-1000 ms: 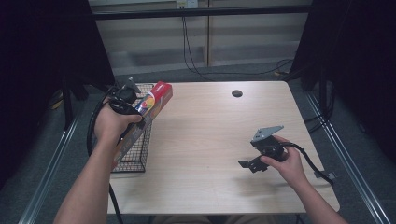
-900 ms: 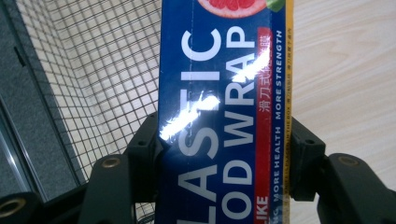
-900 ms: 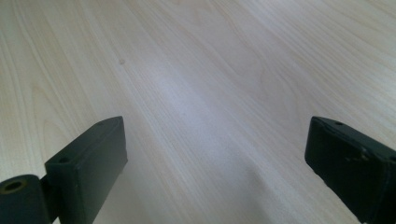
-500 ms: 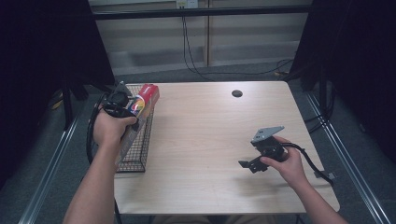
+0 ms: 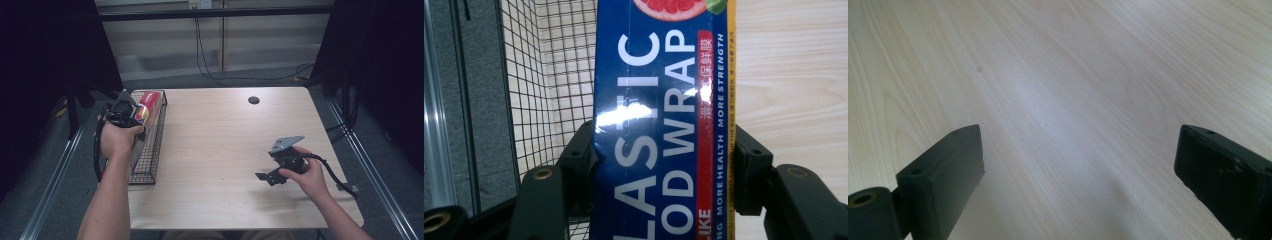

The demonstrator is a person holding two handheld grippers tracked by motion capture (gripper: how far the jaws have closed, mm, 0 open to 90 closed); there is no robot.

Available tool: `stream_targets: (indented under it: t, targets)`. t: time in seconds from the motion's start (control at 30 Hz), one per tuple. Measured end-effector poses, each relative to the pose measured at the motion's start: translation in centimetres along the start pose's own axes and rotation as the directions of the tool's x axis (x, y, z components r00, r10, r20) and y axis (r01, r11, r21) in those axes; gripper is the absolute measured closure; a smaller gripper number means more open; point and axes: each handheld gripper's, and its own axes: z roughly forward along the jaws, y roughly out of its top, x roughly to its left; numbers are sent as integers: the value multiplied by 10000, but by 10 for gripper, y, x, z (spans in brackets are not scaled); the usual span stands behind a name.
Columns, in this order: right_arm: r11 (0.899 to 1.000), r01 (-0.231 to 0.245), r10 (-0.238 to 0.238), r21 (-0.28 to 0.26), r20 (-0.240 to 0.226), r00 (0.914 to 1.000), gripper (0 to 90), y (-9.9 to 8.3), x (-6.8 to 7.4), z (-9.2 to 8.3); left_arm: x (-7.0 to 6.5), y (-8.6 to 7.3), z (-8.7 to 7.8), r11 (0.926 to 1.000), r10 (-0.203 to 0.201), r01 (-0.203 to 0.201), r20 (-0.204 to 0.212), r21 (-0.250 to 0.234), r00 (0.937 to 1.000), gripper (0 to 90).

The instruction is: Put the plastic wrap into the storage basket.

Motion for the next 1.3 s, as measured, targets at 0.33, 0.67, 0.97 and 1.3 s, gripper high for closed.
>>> stream_targets:
  t: [0.33, 0.67, 0.97, 1.3]
  targets:
    - [9999, -73, 73, -108, -17, 10000, 53, 0, 0, -2, 3, -4, 4, 9960, -886, 886, -14, -88, 9961, 423]
    - [9999, -57, 57, -119, -29, 10000, 53, -1, 2, -1, 3, -8, 12, 9887, -1495, 1496, -179, 22, 9886, 422]
    - [9998, -142, 141, -99, -85, 9999, 53, 0, 1, 0, 4, -9, 20, 9813, -1919, 1920, -83, 115, 9814, 421]
    - [9999, -14, 13, -131, -55, 10000, 53, 0, 1, 0, 0, -11, 33, 9772, -2089, 2090, -59, 373, 9779, 417]
